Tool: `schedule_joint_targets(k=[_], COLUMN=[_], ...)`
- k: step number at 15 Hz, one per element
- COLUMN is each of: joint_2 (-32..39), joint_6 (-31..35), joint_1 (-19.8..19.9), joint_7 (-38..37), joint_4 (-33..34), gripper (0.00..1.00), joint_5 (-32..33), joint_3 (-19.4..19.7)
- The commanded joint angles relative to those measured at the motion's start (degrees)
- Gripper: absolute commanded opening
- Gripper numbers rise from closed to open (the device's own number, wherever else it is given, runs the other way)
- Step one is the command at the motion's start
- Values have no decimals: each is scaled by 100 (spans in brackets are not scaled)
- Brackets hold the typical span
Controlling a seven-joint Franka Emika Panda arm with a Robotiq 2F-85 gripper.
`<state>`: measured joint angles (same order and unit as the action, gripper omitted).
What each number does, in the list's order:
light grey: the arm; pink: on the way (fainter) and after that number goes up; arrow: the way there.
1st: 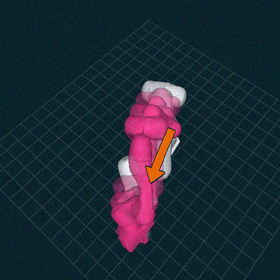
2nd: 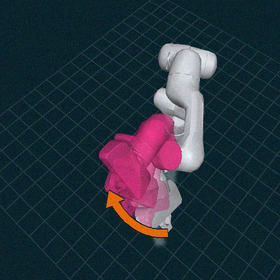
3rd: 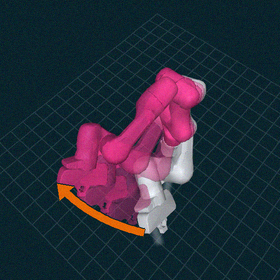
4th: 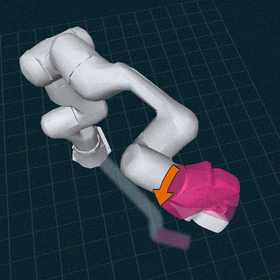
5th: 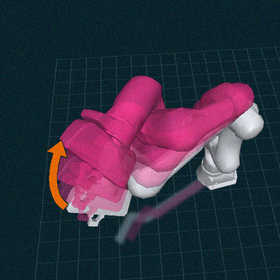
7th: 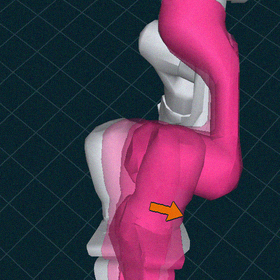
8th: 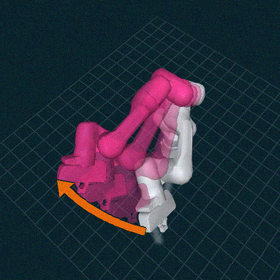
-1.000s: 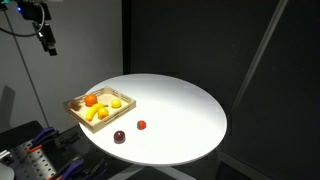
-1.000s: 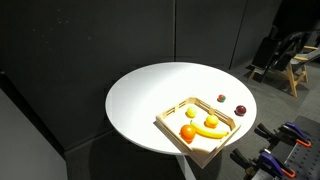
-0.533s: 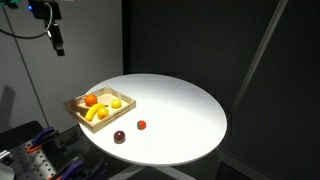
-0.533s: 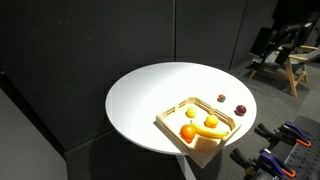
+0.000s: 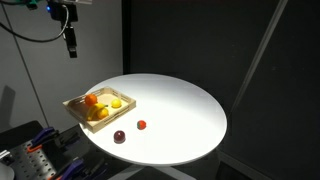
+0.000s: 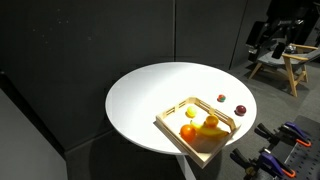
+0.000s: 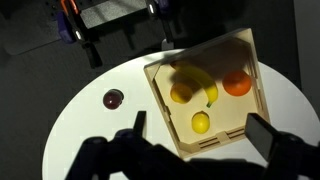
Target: Pick up the red apple from the table and put it in the wooden tray
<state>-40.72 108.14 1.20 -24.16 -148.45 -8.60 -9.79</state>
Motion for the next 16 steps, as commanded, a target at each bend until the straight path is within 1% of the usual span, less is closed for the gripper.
schedule_joint_targets(k=[1,3,9,16], joint_2=[221,253,290,681], joint_6=[122,249,962,1607], joint_1=[103,140,216,309], joint_7=[320,457,829,1020], joint_4=[110,42,-368,-827], gripper=[100,100,100,100], joint_5=[131,157,189,181], joint_3=[251,364,642,890])
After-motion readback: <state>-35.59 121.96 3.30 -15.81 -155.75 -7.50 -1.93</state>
